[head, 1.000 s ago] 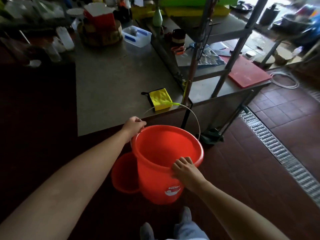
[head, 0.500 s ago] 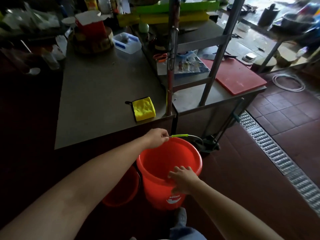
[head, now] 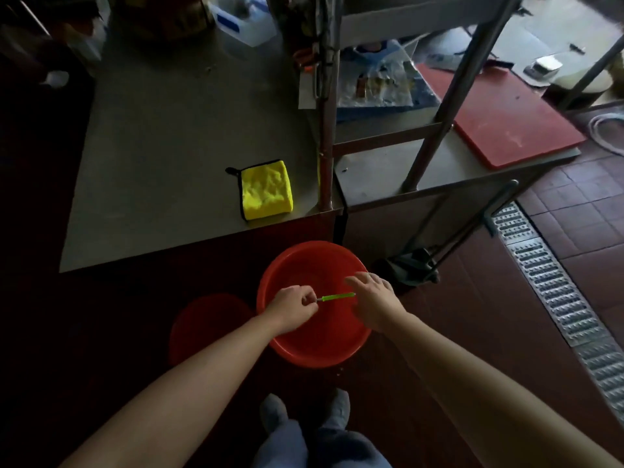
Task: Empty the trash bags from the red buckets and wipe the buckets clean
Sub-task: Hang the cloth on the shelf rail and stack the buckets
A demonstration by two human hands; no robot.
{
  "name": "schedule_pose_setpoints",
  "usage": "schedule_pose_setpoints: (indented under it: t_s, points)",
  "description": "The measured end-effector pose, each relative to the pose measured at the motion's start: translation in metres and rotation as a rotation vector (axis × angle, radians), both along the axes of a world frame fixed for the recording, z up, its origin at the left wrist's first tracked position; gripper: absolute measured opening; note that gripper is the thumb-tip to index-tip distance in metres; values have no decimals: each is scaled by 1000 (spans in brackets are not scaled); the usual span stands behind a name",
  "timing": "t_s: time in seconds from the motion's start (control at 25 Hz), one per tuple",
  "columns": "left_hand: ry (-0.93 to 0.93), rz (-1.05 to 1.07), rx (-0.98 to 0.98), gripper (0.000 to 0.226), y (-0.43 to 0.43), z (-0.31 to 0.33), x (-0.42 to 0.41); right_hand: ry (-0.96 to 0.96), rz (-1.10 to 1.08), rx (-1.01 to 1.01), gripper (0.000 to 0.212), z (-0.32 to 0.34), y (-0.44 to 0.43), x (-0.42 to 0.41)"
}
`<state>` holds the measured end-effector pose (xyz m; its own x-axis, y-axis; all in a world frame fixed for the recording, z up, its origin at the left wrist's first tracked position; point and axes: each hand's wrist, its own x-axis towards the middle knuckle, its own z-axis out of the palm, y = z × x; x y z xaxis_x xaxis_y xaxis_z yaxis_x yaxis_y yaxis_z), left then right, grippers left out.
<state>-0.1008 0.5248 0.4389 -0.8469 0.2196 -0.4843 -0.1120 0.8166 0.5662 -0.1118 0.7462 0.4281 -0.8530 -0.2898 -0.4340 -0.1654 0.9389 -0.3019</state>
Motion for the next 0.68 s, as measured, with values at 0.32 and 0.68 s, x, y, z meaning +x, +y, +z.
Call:
schedule_pose_setpoints:
  t_s: [0.32, 0.68]
  points:
    - [-41, 23, -61, 9, -45, -166, -36, -287, -44, -36, 40, -146, -45, -61]
    - [-84, 131, 9, 15, -64, -317, -36, -365, -88, -62, 56, -294, -71, -72]
